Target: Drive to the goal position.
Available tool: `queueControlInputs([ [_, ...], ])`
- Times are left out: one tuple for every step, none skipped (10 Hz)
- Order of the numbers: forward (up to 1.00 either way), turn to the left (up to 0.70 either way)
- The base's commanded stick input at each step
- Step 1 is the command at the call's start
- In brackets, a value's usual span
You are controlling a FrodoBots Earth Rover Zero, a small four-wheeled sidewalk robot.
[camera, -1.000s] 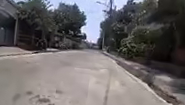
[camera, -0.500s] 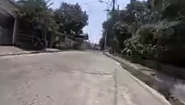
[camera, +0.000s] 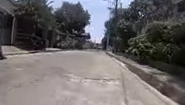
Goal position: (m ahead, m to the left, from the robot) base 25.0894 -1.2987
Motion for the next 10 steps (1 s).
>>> queueControlInputs([
  [1.0, 0.0],
  [1.0, -0.03],
  [1.0, -0.23],
  [1.0, -0.37],
  [1.0, -0.4],
  [1.0, -0.4],
  [1.0, -0.21],
  [1.0, -0.01],
  [1.0, 0.0],
  [1.0, -0.02],
])
